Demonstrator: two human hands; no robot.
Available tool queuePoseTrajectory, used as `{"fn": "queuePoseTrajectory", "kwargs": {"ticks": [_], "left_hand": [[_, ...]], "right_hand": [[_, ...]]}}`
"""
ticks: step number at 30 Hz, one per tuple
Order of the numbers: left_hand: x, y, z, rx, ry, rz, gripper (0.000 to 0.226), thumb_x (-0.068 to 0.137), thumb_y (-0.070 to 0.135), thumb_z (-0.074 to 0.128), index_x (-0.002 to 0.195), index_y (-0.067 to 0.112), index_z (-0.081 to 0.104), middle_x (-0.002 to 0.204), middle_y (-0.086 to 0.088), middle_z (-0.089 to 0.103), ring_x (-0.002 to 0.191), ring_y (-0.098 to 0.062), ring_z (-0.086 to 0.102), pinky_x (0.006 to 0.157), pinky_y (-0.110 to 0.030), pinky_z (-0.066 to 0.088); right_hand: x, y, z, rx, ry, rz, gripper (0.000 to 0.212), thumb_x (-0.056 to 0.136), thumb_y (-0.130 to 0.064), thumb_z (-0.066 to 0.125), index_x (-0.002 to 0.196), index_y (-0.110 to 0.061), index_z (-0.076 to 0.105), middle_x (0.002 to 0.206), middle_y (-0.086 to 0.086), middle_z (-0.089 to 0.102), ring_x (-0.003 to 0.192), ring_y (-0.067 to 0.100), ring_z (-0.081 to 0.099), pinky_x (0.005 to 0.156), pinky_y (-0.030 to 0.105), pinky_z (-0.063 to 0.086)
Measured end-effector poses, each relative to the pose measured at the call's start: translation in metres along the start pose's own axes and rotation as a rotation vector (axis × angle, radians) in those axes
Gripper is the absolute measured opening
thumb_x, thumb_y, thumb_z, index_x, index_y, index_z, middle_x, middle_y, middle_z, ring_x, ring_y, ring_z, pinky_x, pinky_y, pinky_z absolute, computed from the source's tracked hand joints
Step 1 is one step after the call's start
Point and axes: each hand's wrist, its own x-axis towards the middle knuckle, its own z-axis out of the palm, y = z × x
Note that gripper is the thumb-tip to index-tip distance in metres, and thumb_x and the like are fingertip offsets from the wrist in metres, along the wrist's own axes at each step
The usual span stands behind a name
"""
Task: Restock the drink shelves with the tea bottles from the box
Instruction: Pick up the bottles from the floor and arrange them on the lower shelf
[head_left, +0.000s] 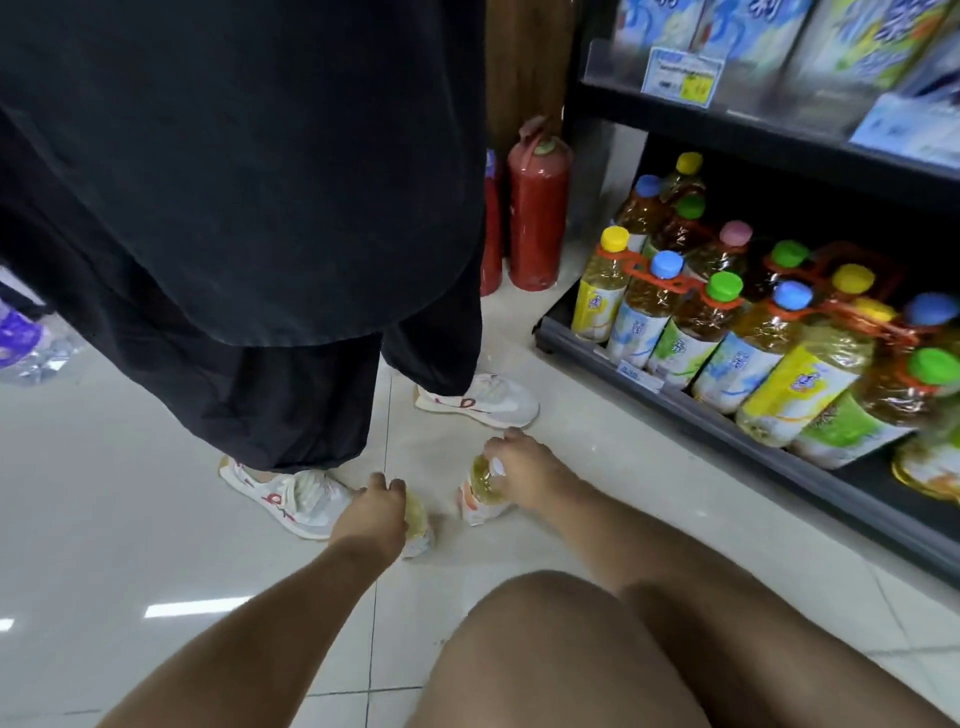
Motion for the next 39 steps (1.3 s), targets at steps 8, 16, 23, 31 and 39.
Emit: {"fn": "queuePoseTrajectory", "kwargs": {"ticks": [8,16,23,31,39], "left_hand": [[-0.031,0.106,-0.027,0.066,0.039,0.198,0.038,0.091,0.015,0.058,0.127,0.013,0.048,0.125,-0.008,0.042,0.114,-0.028,0.053,0.09,-0.038,0.051],[-0.085,0.278,-0.08,0.105,0.095,0.545,0.034,0.089,0.02,0.058,0.122,0.014,0.052,0.127,-0.01,0.044,0.115,-0.031,0.055,0.092,-0.04,0.05],[-0.143,0.425,-0.139,0.151,0.203,0.826,0.037,0.092,0.024,0.064,0.124,0.011,0.053,0.126,-0.011,0.045,0.114,-0.033,0.056,0.089,-0.04,0.049],[-0.136,0.547,-0.163,0.208,0.246,0.991,0.029,0.091,0.019,0.065,0.118,0.012,0.058,0.117,-0.01,0.048,0.104,-0.032,0.059,0.085,-0.043,0.054],[-0.096,0.608,-0.149,0.287,0.243,1.038,0.025,0.089,0.011,0.063,0.114,0.011,0.061,0.117,-0.011,0.048,0.1,-0.031,0.059,0.085,-0.044,0.055]], "right_hand": [[-0.115,0.085,-0.072,-0.095,0.007,0.174,0.03,0.088,-0.026,0.059,0.116,-0.015,0.06,0.109,0.01,0.046,0.097,0.034,0.06,0.081,0.038,0.053],[-0.283,0.185,-0.147,-0.034,0.226,0.423,0.026,0.089,-0.021,0.058,0.114,-0.013,0.063,0.114,0.011,0.052,0.103,0.032,0.058,0.085,0.039,0.051],[-0.388,0.248,-0.196,0.062,0.396,0.635,0.04,0.091,-0.026,0.061,0.131,-0.018,0.056,0.127,0.009,0.051,0.107,0.029,0.058,0.086,0.036,0.051],[-0.407,0.314,-0.221,0.075,0.501,0.683,0.04,0.093,-0.021,0.061,0.132,-0.022,0.057,0.131,0.01,0.048,0.112,0.03,0.056,0.096,0.04,0.049],[-0.374,0.367,-0.216,0.085,0.451,0.727,0.039,0.093,-0.018,0.058,0.131,-0.024,0.057,0.134,0.01,0.045,0.107,0.033,0.059,0.093,0.039,0.051]]}}
